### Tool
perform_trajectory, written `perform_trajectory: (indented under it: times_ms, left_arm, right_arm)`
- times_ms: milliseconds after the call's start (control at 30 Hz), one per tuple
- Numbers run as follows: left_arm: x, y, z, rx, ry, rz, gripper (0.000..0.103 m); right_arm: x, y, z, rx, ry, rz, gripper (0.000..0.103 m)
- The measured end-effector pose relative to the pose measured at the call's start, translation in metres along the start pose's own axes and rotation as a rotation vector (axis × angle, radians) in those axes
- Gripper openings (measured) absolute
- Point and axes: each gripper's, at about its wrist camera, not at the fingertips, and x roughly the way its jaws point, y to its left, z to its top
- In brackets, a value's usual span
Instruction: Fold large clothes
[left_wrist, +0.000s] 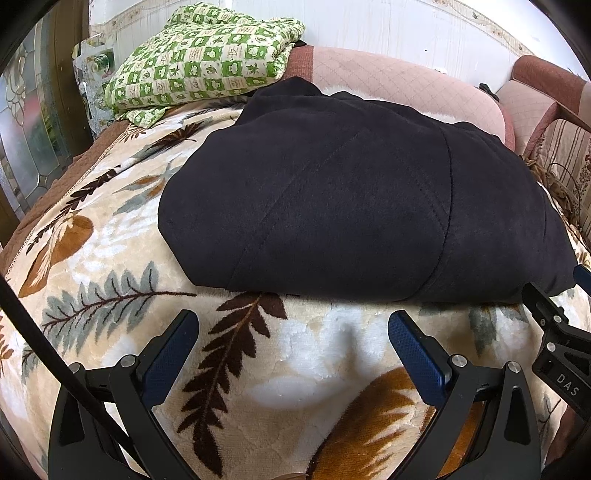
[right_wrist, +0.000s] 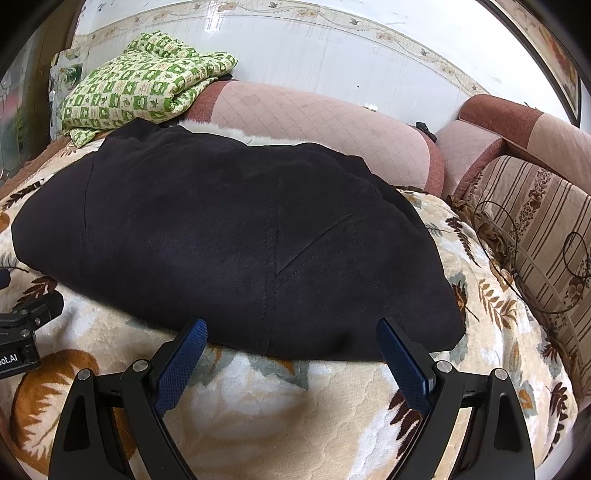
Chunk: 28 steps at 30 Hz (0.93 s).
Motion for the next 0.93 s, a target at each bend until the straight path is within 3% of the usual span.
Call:
perform_trajectory:
  times_ms: [933]
  left_arm:
    - [-0.002,-0.012,-0.002,0.041,-0.006,0.01,0.102]
  right_arm:
    - [-0.003,0.001,0.0,-0.026,-0.004,-0.007,0.095]
